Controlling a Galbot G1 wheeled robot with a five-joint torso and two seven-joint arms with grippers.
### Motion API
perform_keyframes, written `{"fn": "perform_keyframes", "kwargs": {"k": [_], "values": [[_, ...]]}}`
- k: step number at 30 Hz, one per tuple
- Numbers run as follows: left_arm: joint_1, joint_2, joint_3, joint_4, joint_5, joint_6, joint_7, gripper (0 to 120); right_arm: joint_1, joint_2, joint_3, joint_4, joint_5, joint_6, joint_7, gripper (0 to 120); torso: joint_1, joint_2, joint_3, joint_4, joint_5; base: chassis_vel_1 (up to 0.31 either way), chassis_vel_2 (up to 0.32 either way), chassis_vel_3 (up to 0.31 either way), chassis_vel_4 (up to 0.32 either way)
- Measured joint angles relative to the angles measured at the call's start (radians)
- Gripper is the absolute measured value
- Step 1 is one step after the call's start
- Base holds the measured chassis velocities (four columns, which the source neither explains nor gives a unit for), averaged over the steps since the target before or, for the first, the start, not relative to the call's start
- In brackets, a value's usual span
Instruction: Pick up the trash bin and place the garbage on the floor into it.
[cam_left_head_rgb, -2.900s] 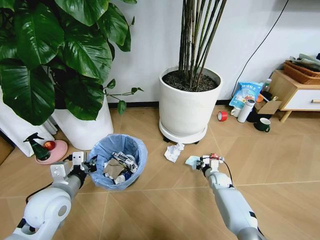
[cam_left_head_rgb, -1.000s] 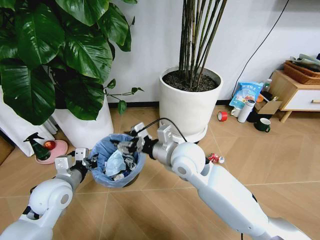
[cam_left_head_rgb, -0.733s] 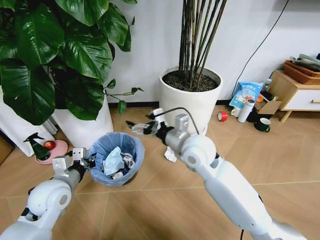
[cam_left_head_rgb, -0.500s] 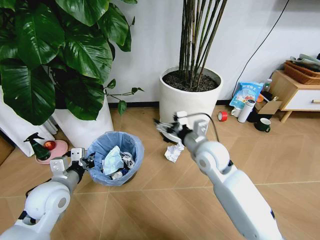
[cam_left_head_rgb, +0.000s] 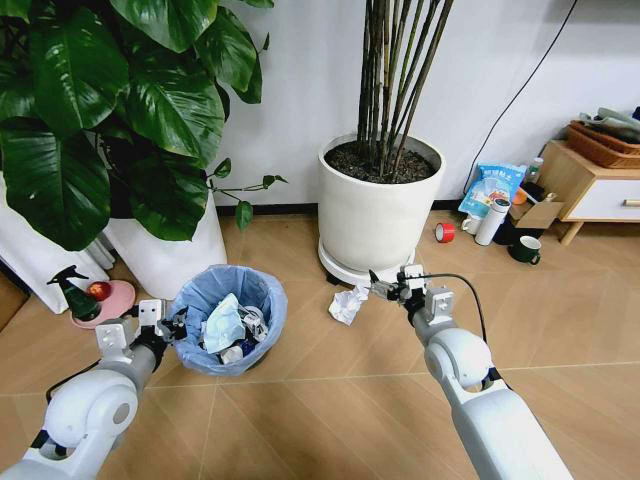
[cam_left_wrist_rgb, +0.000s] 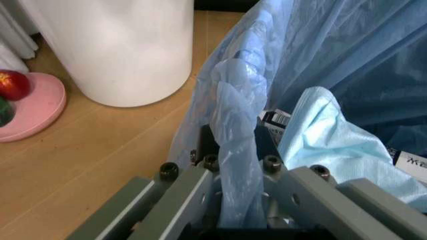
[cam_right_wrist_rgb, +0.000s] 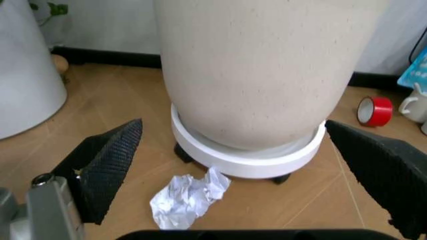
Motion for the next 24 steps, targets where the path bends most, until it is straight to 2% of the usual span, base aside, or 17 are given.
{"fn": "perform_keyframes", "kwargs": {"k": [15, 17, 19, 24], "values": [[-0.002, 0.001, 0.001, 0.0, 0.001, 0.0, 0.001, 0, -0.012, 0.001, -0.005, -0.004, -0.01, 0.006, -0.004, 100, 0.0, 0.0, 0.0, 0.0005, -0.0006, -0.11, 0.109, 0.109, -0.107], [-0.005, 0.0, 0.003, 0.003, 0.002, -0.001, 0.001, 0, -0.046, 0.002, -0.014, -0.015, -0.023, 0.007, -0.011, 100, 0.0, 0.0, 0.001, -0.0004, 0.0002, -0.089, 0.098, 0.097, -0.096], [-0.006, -0.001, 0.003, 0.005, 0.003, -0.001, 0.002, 0, -0.058, 0.002, -0.023, -0.031, -0.029, 0.009, -0.015, 100, 0.0, 0.0, 0.0, -0.0004, -0.0009, -0.048, 0.032, 0.028, -0.068], [-0.006, -0.003, 0.003, 0.004, 0.003, -0.002, 0.002, 0, -0.043, 0.001, -0.046, -0.089, -0.021, 0.019, -0.017, 100, 0.0, 0.0, 0.0, -0.0002, -0.0002, -0.01, 0.003, 0.002, -0.011]]}}
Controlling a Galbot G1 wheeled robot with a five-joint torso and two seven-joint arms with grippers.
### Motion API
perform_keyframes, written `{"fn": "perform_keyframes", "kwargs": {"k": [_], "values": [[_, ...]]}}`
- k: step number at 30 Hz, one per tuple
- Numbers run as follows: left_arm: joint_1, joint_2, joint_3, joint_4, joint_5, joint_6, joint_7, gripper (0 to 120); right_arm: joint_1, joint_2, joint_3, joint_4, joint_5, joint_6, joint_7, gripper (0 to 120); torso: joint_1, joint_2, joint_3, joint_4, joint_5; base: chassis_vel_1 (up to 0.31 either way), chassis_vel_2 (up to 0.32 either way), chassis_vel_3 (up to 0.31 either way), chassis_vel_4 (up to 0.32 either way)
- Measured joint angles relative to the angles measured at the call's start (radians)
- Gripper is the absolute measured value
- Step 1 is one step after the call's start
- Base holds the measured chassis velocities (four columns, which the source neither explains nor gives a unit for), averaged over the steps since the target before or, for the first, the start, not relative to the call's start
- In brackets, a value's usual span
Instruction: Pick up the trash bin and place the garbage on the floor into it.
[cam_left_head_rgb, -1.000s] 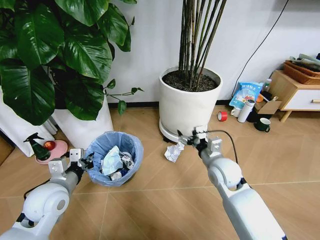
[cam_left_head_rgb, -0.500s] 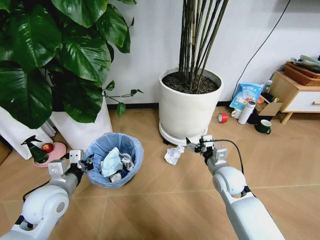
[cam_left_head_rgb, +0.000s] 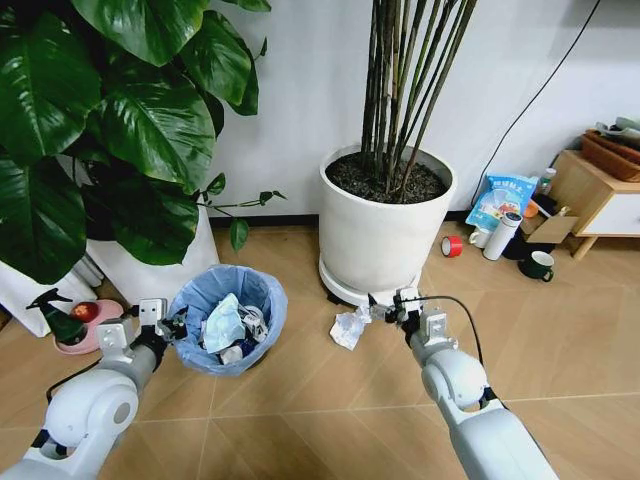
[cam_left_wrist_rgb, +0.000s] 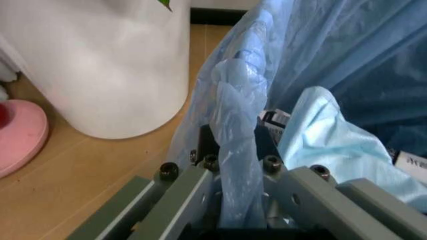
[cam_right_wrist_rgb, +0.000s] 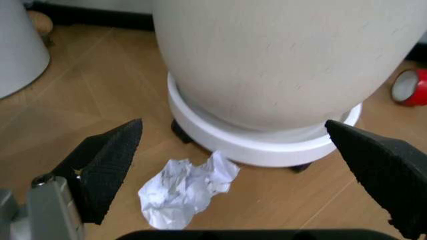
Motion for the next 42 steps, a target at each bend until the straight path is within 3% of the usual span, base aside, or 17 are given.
{"fn": "perform_keyframes", "kwargs": {"k": [5, 9, 19, 28, 42], "values": [[0.005, -0.003, -0.002, -0.008, 0.0, 0.0, 0.0, 0, 0.099, 0.013, -0.088, -0.199, 0.194, -0.04, 0.014, 100, 0.0, 0.0, 0.0, 0.0002, -0.0001, 0.0, 0.0, 0.0, 0.0], [0.011, -0.002, -0.008, -0.016, 0.0, -0.001, -0.001, 0, 0.164, 0.032, -0.13, -0.321, 0.22, -0.028, 0.011, 100, 0.0, 0.0, 0.0, 0.0002, -0.0001, 0.0, 0.0, 0.0, 0.0], [0.026, 0.0, -0.011, -0.027, -0.001, -0.011, -0.003, 0, 0.359, 0.133, -0.163, -0.678, 0.15, 0.055, -0.006, 100, 0.0, 0.0, 0.0, 0.0001, -0.0003, 0.0, 0.0, 0.0, 0.0], [0.027, 0.009, -0.008, -0.028, -0.001, -0.013, -0.005, 0, 0.548, 0.269, -0.066, -1.014, 0.009, 0.11, -0.039, 100, 0.0, 0.0, 0.0, 0.0002, -0.0003, 0.0, 0.0, 0.0, 0.0], [0.022, 0.01, 0.002, -0.019, -0.001, -0.014, -0.005, 0, 0.573, 0.324, 0.006, -1.108, -0.006, 0.077, -0.011, 100, 0.0, 0.0, 0.0, 0.0001, -0.0003, 0.0, 0.0, 0.0, 0.0]]}}
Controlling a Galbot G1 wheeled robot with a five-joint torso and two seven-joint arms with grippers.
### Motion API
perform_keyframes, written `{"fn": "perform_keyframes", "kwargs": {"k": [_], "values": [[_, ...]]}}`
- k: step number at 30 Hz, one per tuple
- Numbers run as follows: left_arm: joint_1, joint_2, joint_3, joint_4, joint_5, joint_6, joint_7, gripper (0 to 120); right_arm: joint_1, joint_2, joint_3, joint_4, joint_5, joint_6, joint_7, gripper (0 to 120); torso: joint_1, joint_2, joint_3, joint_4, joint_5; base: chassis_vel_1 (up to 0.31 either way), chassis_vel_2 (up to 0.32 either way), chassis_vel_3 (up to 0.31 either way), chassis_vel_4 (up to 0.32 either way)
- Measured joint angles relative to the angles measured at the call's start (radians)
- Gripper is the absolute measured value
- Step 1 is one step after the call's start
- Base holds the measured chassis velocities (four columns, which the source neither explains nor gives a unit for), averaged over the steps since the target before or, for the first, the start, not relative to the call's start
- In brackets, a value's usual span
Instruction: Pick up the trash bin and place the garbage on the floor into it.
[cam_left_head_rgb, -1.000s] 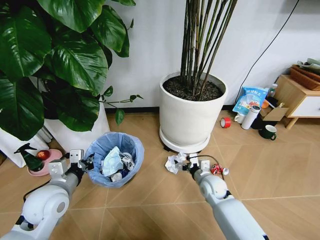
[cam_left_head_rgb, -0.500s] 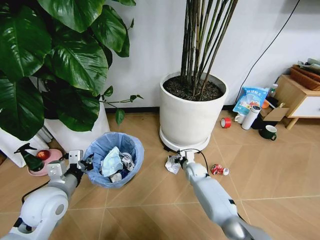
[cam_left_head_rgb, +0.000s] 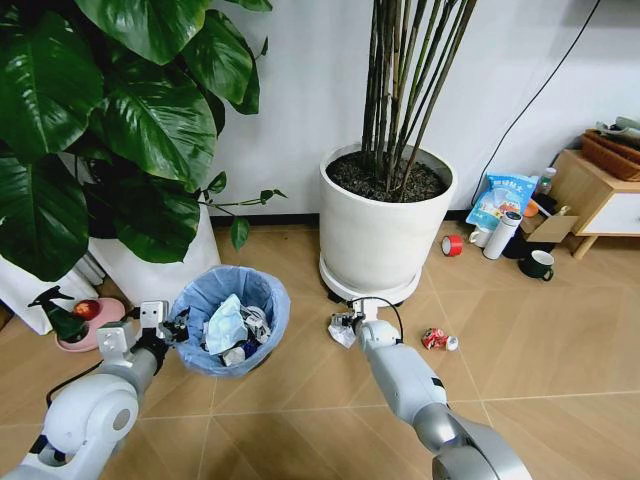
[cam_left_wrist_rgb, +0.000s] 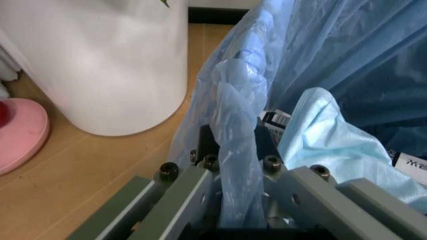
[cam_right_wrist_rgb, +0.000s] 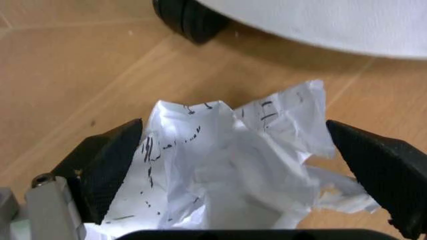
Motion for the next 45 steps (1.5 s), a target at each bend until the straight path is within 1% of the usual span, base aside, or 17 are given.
{"fn": "perform_keyframes", "kwargs": {"k": [5, 9, 10, 13, 14, 18, 22, 23, 26, 27, 31, 33, 37, 39, 40, 43, 45], "values": [[-0.003, 0.0, 0.0, 0.005, 0.001, -0.002, 0.001, 0, -0.011, -0.002, 0.002, 0.005, 0.0, -0.005, 0.003, 97, 0.0, 0.0, 0.0, 0.0, 0.0, 0.0, 0.0, 0.0, 0.0], [-0.006, 0.0, 0.0, 0.007, 0.001, -0.003, 0.002, 0, -0.017, -0.005, 0.004, 0.006, 0.0, -0.004, 0.001, 84, 0.0, 0.0, 0.0, 0.0, 0.0001, 0.0, 0.0, 0.0, 0.0], [-0.006, 0.0, 0.0, 0.007, 0.001, -0.003, 0.002, 0, -0.017, -0.005, 0.004, 0.006, 0.0, -0.004, 0.001, 84, 0.0, 0.0, 0.0, 0.0, 0.0001, 0.0, 0.0, 0.0, 0.0], [-0.008, 0.001, 0.0, 0.009, 0.001, -0.003, 0.002, 0, -0.022, -0.007, 0.006, 0.006, 0.0, -0.002, 0.0, 73, 0.0, 0.0, 0.0, 0.0, 0.0001, 0.0, 0.0, 0.0, 0.0], [-0.01, 0.001, 0.0, 0.009, 0.001, -0.003, 0.002, 0, -0.024, -0.008, 0.007, 0.007, 0.0, -0.001, 0.0, 65, 0.0, 0.0, 0.0, 0.0, 0.0002, 0.0, 0.0, 0.0, 0.0], [-0.012, 0.001, 0.001, 0.011, 0.001, -0.004, 0.003, 0, -0.028, -0.01, 0.008, 0.008, -0.001, 0.001, 0.0, 56, 0.0, 0.0, 0.0, 0.0, 0.0002, 0.0, 0.0, 0.0, 0.0], [-0.013, 0.001, 0.001, 0.013, 0.001, -0.004, 0.003, 0, -0.033, -0.013, 0.013, 0.008, -0.002, 0.003, 0.0, 35, 0.0, 0.0, 0.0, 0.0, 0.0002, 0.0, 0.0, 0.0, 0.0], [-0.013, 0.001, 0.001, 0.013, 0.001, -0.004, 0.003, 0, -0.033, -0.013, 0.013, 0.008, -0.002, 0.003, 0.0, 35, 0.0, 0.0, 0.0, 0.0, 0.0002, 0.0, 0.0, 0.0, 0.0], [-0.013, -0.001, 0.002, 0.013, 0.001, -0.005, 0.003, 0, -0.042, -0.02, 0.019, 0.014, -0.004, 0.007, 0.0, 22, 0.0, 0.0, 0.0, 0.0001, 0.0003, 0.0, 0.0, 0.0, 0.0], [-0.013, -0.001, 0.002, 0.013, 0.001, -0.005, 0.003, 0, -0.042, -0.02, 0.019, 0.014, -0.004, 0.007, 0.0, 22, 0.0, 0.0, 0.0, 0.0001, 0.0003, 0.0, 0.0, 0.0, 0.0], [-0.012, -0.001, 0.001, 0.011, 0.001, -0.005, 0.003, 0, -0.067, -0.043, 0.022, 0.066, 0.005, 0.006, 0.001, 4, 0.0, 0.0, 0.0, 0.0, 0.0003, 0.0, 0.0, 0.0, 0.0], [-0.012, -0.001, 0.001, 0.011, 0.001, -0.005, 0.003, 0, -0.073, -0.048, 0.022, 0.082, 0.009, 0.006, 0.001, 0, 0.0, 0.0, 0.0, 0.0, 0.0003, 0.0, 0.0, 0.0, 0.0], [-0.012, -0.001, 0.001, 0.008, -0.001, -0.005, 0.003, 0, -0.111, -0.082, 0.006, 0.176, 0.064, -0.013, 0.002, 0, 0.0, 0.0, 0.0, 0.0, 0.0003, 0.0, 0.0, 0.0, 0.0], [-0.011, 0.0, 0.001, 0.007, -0.001, -0.005, 0.003, 0, -0.147, -0.11, -0.012, 0.26, 0.118, -0.032, 0.004, 0, 0.0, 0.0, 0.0, 0.0, 0.0005, 0.0, 0.0, 0.0, 0.0], [-0.011, 0.0, 0.001, 0.007, -0.001, -0.005, 0.003, 0, -0.147, -0.11, -0.012, 0.26, 0.118, -0.032, 0.004, 0, 0.0, 0.0, 0.0, 0.0, 0.0005, 0.0, 0.0, 0.0, 0.0], [-0.009, -0.002, 0.001, 0.006, -0.002, -0.005, 0.002, 0, -0.211, -0.151, -0.031, 0.399, 0.189, -0.064, 0.008, 0, 0.0, 0.0, 0.0, -0.0001, 0.0003, 0.0, 0.0, 0.0, 0.0], [-0.009, -0.002, 0.001, 0.006, -0.002, -0.005, 0.002, 0, -0.224, -0.16, -0.036, 0.431, 0.199, -0.066, 0.009, 0, 0.0, 0.0, 0.0, -0.0001, 0.0004, 0.0, 0.0, 0.0, 0.0]]}}
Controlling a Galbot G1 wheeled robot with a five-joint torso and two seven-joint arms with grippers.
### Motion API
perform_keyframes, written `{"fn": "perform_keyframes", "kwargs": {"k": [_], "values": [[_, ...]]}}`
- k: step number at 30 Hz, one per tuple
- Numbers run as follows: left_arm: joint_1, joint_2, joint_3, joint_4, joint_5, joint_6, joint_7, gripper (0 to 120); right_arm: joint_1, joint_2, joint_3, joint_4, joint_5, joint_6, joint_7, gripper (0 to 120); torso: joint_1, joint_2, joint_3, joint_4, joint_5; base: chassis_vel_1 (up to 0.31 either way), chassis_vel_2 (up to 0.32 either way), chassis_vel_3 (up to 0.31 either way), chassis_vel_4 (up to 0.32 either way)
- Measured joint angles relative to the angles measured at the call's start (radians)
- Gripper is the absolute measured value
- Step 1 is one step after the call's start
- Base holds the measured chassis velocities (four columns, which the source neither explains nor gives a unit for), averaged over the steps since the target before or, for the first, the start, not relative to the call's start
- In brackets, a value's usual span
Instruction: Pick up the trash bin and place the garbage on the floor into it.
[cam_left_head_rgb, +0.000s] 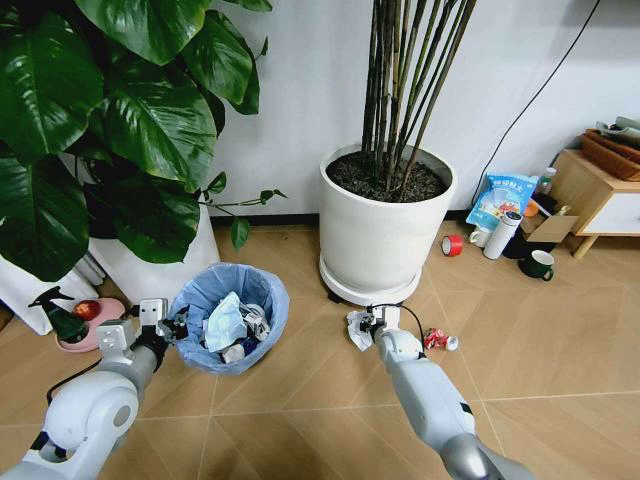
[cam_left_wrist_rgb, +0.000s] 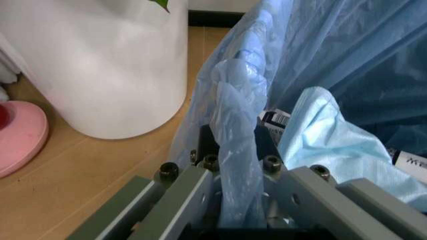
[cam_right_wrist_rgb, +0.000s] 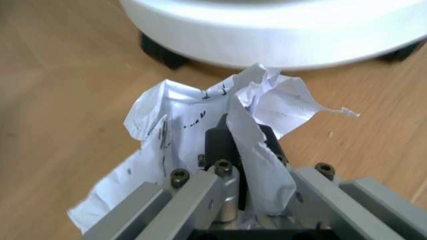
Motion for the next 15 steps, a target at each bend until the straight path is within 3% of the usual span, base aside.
{"fn": "perform_keyframes", "kwargs": {"k": [3, 15], "values": [[-0.002, 0.0, 0.005, 0.006, 0.0, 0.0, 0.0, 0, -0.037, -0.045, -0.022, 0.183, 0.047, -0.002, -0.012, 0, 0.0, 0.0, 0.0, -0.0001, -0.0002, 0.0, 0.0, 0.0, 0.0], [-0.03, 0.021, 0.02, 0.045, -0.023, 0.006, 0.009, 0, -0.032, -0.124, -0.092, 0.658, 0.205, -0.064, -0.024, 0, 0.0, 0.0, 0.0, 0.0002, 0.0, 0.0, 0.0, 0.0, 0.0]]}}
